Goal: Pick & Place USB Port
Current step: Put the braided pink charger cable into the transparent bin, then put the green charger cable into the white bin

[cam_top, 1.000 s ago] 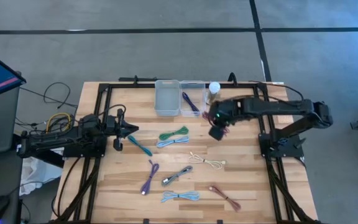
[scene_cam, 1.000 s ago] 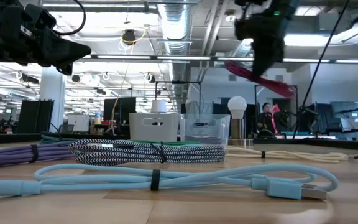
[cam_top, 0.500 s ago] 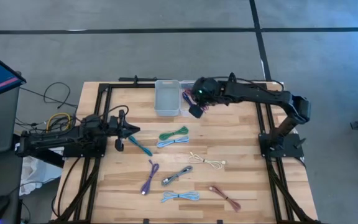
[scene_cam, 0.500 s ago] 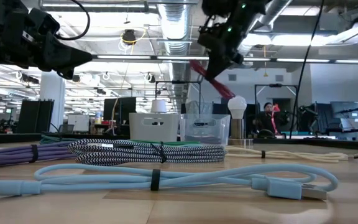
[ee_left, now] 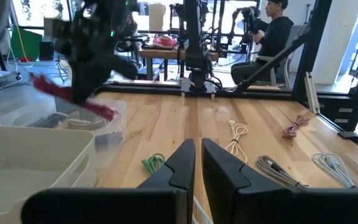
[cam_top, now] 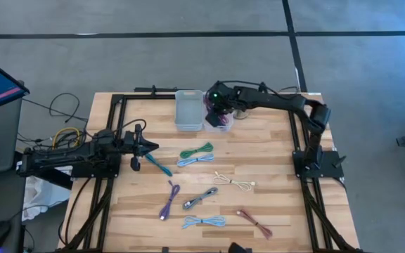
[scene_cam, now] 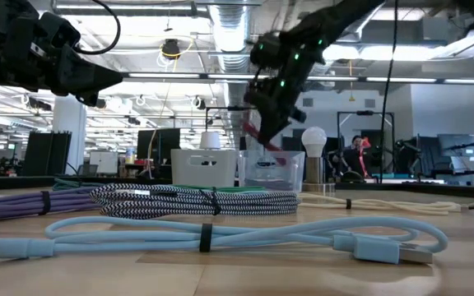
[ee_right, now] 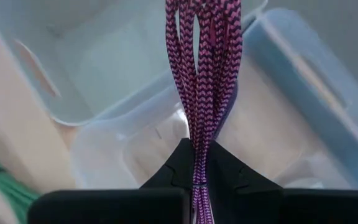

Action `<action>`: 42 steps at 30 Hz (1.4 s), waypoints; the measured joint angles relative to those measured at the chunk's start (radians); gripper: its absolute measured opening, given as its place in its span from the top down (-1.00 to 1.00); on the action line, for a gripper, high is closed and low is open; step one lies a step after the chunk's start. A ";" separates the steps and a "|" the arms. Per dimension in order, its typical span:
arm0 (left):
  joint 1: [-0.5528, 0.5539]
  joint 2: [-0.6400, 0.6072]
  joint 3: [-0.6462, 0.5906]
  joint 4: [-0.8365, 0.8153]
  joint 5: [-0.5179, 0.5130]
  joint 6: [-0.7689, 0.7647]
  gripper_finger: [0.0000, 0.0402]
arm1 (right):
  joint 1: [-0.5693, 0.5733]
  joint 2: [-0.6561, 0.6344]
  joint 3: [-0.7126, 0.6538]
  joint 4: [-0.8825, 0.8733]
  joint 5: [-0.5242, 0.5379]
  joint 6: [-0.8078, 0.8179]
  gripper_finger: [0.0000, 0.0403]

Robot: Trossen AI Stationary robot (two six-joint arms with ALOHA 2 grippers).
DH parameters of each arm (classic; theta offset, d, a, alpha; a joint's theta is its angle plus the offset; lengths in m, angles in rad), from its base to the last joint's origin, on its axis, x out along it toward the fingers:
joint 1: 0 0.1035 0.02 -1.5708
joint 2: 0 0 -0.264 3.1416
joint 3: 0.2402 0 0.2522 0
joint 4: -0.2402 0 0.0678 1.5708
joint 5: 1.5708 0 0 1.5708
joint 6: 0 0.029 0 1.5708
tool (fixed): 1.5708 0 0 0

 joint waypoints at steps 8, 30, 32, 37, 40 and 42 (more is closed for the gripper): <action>0.000 0.000 0.000 0.002 0.000 0.000 0.86 | -0.019 0.068 0.000 0.003 -0.009 0.007 0.94; 0.000 0.000 0.000 0.002 0.000 0.000 0.86 | 0.026 0.058 0.155 -0.123 -0.219 -0.043 0.18; 0.000 0.000 0.000 0.002 0.000 0.000 0.86 | 0.063 0.058 0.186 -0.165 -0.232 -0.101 0.21; 0.000 0.000 0.000 0.002 0.000 0.000 0.86 | 0.170 0.058 0.232 -0.206 -0.239 -0.249 0.32; 0.000 0.000 0.000 0.002 0.000 0.000 0.86 | 0.227 0.058 0.232 -0.227 -0.239 -0.307 0.40; 0.000 0.000 0.000 0.002 0.000 0.000 0.86 | 0.258 0.058 0.226 -0.241 -0.239 -0.331 0.44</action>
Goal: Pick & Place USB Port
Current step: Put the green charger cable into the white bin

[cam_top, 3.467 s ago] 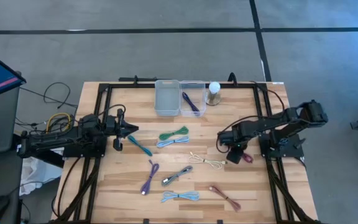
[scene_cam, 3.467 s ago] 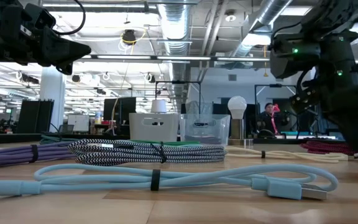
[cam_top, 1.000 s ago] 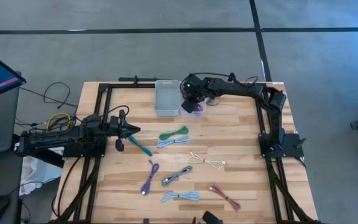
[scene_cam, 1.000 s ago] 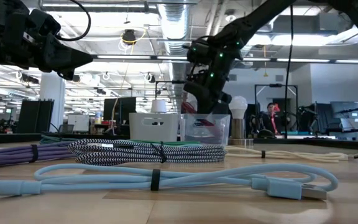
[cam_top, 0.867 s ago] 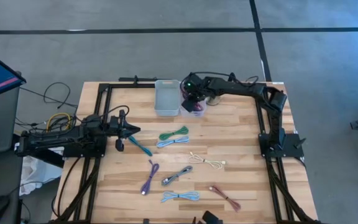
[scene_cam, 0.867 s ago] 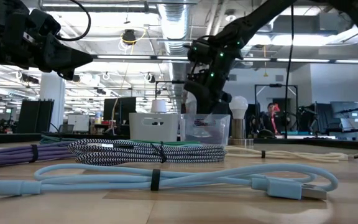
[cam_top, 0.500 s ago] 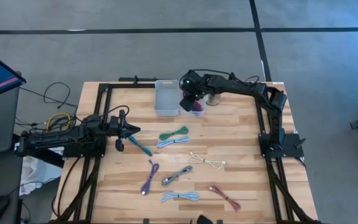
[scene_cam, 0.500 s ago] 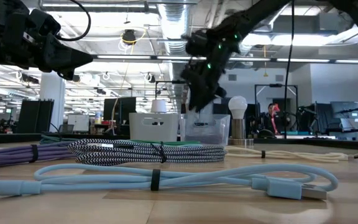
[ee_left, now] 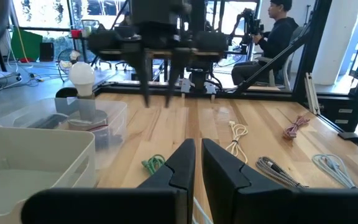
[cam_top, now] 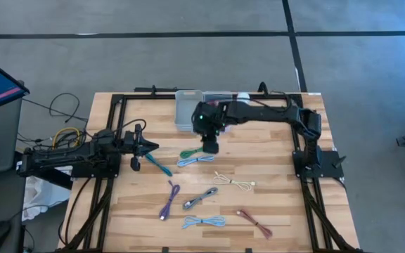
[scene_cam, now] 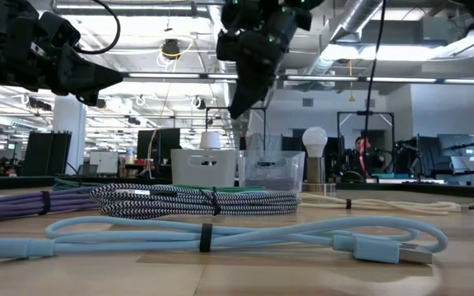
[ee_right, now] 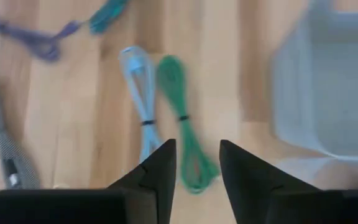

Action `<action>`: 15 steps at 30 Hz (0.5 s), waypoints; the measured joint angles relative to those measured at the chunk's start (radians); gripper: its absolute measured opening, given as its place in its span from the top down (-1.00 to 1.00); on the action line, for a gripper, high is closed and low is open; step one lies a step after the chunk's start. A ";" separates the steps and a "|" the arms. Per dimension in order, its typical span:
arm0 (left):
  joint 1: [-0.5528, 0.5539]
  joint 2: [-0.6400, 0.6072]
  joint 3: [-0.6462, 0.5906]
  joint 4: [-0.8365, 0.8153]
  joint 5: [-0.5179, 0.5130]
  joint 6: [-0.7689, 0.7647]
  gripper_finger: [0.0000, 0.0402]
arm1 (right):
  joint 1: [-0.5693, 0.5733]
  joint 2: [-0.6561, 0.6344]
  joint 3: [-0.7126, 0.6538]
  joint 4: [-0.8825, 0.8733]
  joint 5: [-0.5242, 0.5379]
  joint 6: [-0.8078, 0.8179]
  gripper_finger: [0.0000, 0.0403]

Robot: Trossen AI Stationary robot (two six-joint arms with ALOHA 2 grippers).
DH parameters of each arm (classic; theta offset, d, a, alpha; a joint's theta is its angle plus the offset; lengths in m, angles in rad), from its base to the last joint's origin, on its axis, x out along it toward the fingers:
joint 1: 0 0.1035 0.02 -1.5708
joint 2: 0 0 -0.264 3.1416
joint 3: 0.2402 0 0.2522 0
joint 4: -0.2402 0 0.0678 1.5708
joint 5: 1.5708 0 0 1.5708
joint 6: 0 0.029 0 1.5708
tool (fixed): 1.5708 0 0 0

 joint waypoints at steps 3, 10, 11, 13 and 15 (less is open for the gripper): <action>0.000 0.000 0.000 0.000 0.000 0.000 0.86 | 0.033 0.000 -0.029 -0.015 0.000 -0.011 0.49; 0.000 0.000 0.000 0.000 0.000 0.000 0.86 | 0.053 0.000 -0.086 0.051 0.005 -0.005 0.50; 0.000 0.000 0.000 0.000 0.000 0.000 0.86 | 0.052 0.000 -0.101 0.080 0.006 -0.002 0.49; 0.000 0.000 0.000 0.000 0.000 0.000 0.86 | 0.050 0.000 -0.122 0.111 0.008 -0.002 0.49; 0.000 0.000 0.000 0.000 0.000 0.000 0.86 | 0.049 0.000 -0.133 0.125 0.008 0.002 0.49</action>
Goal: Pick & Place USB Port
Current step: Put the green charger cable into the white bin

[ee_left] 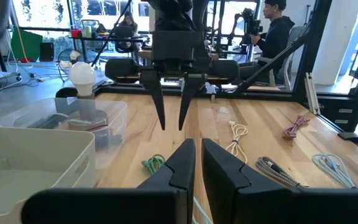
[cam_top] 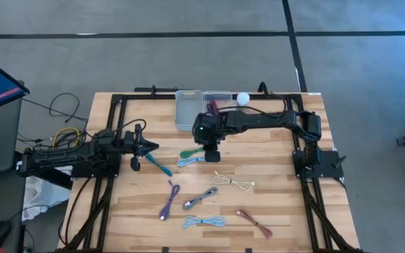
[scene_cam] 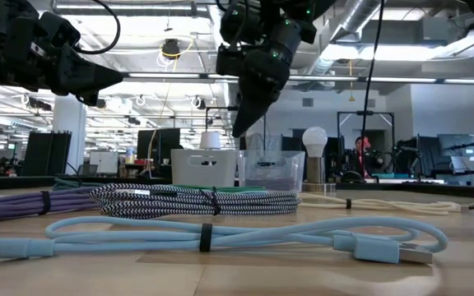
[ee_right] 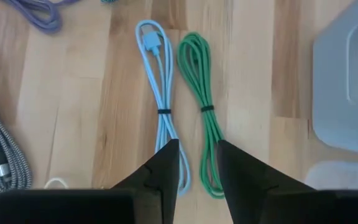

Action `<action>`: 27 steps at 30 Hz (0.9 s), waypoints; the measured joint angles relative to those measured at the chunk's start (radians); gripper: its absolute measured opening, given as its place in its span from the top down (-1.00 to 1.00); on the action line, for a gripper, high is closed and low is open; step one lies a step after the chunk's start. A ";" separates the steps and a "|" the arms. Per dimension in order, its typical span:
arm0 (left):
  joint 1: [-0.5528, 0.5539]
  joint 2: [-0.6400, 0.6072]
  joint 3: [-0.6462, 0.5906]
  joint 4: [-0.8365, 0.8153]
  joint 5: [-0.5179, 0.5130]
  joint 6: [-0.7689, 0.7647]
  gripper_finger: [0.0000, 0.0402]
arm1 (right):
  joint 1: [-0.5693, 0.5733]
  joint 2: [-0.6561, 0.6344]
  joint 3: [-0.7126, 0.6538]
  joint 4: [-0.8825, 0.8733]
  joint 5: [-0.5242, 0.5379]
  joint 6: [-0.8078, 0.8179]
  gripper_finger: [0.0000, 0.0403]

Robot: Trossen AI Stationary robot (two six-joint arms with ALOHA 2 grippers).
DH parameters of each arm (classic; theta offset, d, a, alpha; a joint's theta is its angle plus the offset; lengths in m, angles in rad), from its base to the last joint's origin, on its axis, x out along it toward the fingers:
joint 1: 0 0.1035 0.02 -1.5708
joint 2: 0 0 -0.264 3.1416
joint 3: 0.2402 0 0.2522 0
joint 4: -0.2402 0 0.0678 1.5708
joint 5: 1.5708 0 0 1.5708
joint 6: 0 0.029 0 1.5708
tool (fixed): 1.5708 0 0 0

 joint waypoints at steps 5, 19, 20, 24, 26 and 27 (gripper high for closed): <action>0.000 0.000 0.000 0.000 0.000 0.000 0.86 | -0.011 0.011 -0.024 -0.003 -0.015 0.073 0.49; 0.000 0.000 0.000 0.000 0.000 0.000 0.86 | -0.016 0.057 -0.052 0.139 -0.015 0.090 0.49; 0.000 0.000 0.000 0.000 0.000 0.000 0.86 | -0.016 0.063 -0.055 0.125 -0.014 0.083 0.49; 0.000 0.008 0.000 0.000 0.000 0.000 0.86 | 0.000 0.118 -0.056 0.116 -0.005 0.068 0.49; 0.000 0.017 0.000 0.001 0.000 0.000 0.86 | 0.012 0.131 -0.053 0.126 0.008 0.065 0.49; 0.000 0.019 0.000 -0.001 0.000 0.000 0.86 | 0.018 0.138 -0.050 0.137 0.019 0.055 0.49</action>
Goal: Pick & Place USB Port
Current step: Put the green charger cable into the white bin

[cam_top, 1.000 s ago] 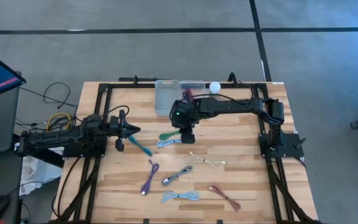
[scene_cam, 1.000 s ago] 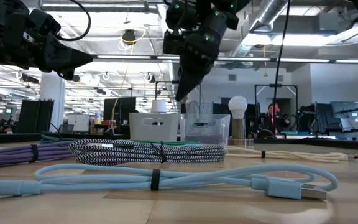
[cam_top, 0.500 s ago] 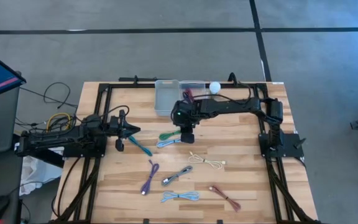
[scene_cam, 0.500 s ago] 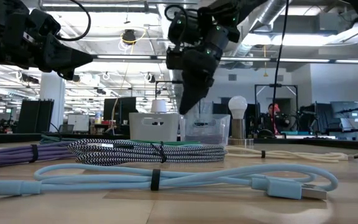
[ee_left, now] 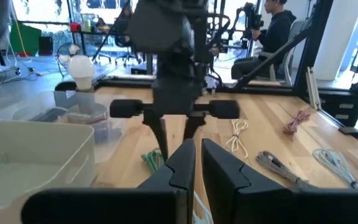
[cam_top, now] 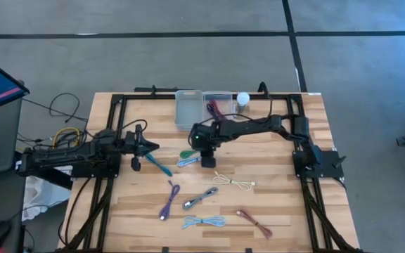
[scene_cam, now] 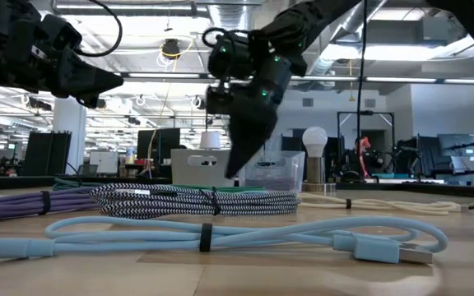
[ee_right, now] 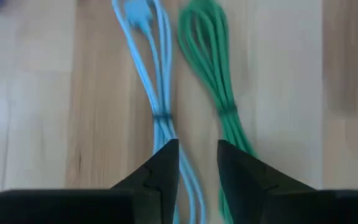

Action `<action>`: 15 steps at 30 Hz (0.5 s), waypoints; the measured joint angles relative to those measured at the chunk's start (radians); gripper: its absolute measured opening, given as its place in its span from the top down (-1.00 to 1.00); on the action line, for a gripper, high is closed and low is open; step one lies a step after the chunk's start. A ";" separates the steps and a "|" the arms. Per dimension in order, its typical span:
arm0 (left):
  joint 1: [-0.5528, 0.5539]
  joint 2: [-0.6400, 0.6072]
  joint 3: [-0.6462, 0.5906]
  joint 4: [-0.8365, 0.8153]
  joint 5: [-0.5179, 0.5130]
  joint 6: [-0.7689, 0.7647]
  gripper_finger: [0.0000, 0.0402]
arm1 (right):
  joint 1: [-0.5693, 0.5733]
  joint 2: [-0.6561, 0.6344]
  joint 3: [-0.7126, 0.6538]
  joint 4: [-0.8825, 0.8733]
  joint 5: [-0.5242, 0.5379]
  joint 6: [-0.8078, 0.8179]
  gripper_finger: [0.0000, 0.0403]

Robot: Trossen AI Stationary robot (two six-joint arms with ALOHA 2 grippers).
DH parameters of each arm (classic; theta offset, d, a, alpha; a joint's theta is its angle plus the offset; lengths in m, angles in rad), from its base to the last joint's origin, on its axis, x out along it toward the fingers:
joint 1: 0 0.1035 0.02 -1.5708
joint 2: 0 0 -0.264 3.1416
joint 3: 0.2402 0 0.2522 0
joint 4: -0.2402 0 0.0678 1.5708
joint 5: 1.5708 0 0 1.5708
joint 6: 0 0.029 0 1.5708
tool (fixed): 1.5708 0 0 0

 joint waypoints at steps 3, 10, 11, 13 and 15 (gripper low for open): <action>0.000 0.011 0.000 0.004 0.000 0.000 0.86 | 0.015 0.023 -0.002 -0.006 0.046 -0.016 0.49; 0.000 0.018 0.000 0.011 0.000 0.000 0.86 | 0.018 0.036 -0.003 0.024 0.108 -0.057 0.49; 0.000 0.017 0.000 0.011 0.000 0.000 0.86 | 0.018 0.037 -0.002 0.031 0.115 -0.063 0.49; 0.000 0.020 0.000 0.014 -0.001 0.000 0.86 | 0.013 0.037 -0.003 0.030 0.131 -0.066 0.49; 0.000 0.020 0.000 0.014 0.000 0.000 0.86 | 0.007 0.037 -0.003 0.030 0.131 -0.066 0.49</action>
